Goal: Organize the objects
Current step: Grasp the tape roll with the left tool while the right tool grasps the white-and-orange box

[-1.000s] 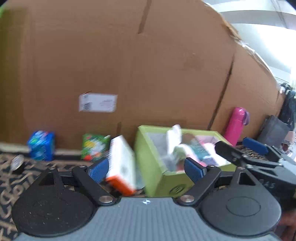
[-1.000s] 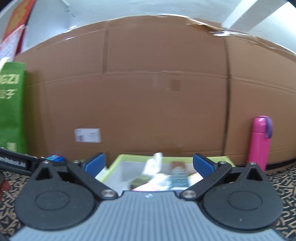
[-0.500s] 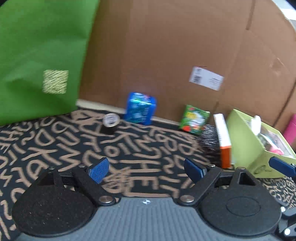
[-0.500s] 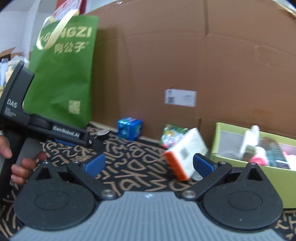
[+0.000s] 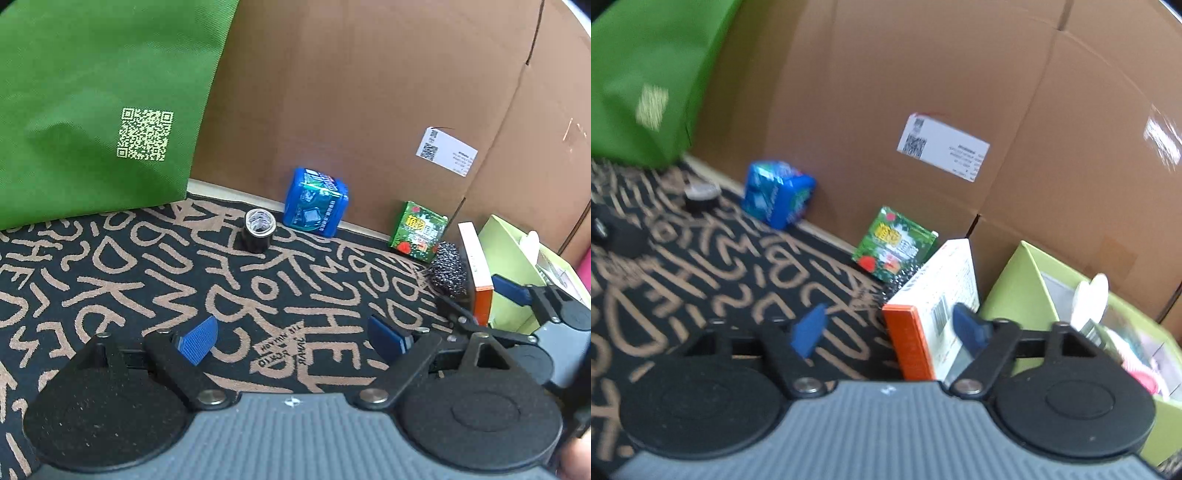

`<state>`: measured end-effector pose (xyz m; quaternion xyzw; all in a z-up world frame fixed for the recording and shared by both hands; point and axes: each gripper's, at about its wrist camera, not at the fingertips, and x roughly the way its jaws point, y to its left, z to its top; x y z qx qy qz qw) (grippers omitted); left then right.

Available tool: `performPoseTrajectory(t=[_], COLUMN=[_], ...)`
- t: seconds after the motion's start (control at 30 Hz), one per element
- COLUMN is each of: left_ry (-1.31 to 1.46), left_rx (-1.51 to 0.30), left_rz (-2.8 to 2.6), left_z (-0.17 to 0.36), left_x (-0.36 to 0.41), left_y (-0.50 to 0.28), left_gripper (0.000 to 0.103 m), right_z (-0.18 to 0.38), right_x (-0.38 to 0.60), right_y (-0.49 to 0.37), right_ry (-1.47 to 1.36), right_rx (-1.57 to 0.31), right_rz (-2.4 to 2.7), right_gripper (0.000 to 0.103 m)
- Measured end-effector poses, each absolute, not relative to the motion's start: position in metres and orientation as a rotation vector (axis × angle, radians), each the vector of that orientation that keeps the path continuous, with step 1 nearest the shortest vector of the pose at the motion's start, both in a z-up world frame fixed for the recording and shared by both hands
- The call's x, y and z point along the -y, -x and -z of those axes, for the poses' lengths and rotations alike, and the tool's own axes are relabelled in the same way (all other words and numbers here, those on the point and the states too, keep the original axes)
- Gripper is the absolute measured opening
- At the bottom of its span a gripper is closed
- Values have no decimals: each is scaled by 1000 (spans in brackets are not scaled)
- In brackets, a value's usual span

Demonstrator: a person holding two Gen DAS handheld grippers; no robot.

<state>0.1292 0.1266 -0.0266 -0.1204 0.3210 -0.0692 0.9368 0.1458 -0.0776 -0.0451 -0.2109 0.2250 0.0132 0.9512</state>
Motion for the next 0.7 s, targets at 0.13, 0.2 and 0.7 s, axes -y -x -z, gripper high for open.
performPoseTrajectory(t=[0.13,0.2,0.7], left_ry=[240,233,97], left_rx=[-651,-653,-661], left_rz=[136,127,5], left_z=[26,25,36], left_x=[-131,-132,-124], left_y=[-136,-144,-246], left_gripper=[91,91,57], right_z=[37,34,18], right_x=[89,91,77], right_y=[-129,-115,-8], right_ry=[370,360,274], right_rx=[-369,-379,-363], right_rz=[-48,-105,-352], right_gripper=[29,29,88])
